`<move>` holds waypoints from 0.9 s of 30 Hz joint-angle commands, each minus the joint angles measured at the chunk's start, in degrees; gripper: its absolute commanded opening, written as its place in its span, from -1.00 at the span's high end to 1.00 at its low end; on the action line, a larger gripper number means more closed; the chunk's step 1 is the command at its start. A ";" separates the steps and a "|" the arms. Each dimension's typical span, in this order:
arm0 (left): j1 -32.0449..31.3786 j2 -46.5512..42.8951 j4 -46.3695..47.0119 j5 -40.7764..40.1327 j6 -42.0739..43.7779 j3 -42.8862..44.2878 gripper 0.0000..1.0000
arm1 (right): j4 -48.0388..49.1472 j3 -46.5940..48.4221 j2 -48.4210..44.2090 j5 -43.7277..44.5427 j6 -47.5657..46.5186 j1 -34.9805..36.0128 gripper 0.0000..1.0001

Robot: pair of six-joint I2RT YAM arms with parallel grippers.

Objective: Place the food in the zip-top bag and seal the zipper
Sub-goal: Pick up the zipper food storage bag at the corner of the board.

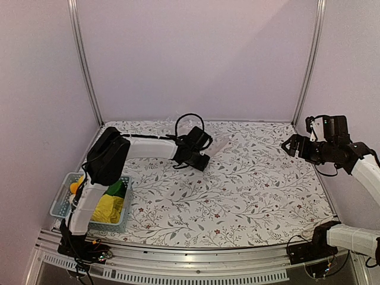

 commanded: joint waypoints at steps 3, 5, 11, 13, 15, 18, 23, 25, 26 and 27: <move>-0.64 -8.12 -0.94 5.06 -5.92 -9.19 1.00 | -0.69 -0.66 0.03 0.29 4.20 0.76 -0.97; -0.64 -11.21 0.57 6.81 -8.18 -12.23 1.00 | -0.14 -0.72 0.09 -0.33 6.91 1.19 -0.97; -0.64 -22.02 7.02 13.86 -13.49 -21.99 1.00 | 2.44 -1.78 -0.02 -0.87 16.18 3.20 -0.97; -0.64 -25.16 7.59 15.81 -14.81 -23.58 1.00 | 2.91 -1.72 0.20 -0.96 19.70 3.95 -0.97; -0.55 -27.97 7.99 17.88 -16.31 -24.94 1.00 | 4.03 -1.71 0.18 -1.09 22.62 5.15 -0.96; -0.55 -31.39 10.28 22.64 -19.08 -27.08 1.00 | 7.82 -1.94 -0.01 -2.08 27.14 7.81 -0.96; -0.63 -35.26 16.26 29.61 -25.54 -31.45 1.00 | 14.48 -1.41 1.01 -1.07 33.84 13.69 -0.82; -0.72 -36.54 20.47 31.60 -28.09 -33.75 1.00 | 14.62 0.31 2.60 0.26 34.27 15.46 -0.72; -0.81 -37.13 22.32 32.42 -29.09 -34.72 1.00 | 14.69 1.19 3.46 0.81 34.04 16.25 -0.69; -0.95 -37.64 23.66 33.11 -29.81 -35.56 1.00 | 14.84 1.91 4.62 1.46 33.83 16.68 -0.65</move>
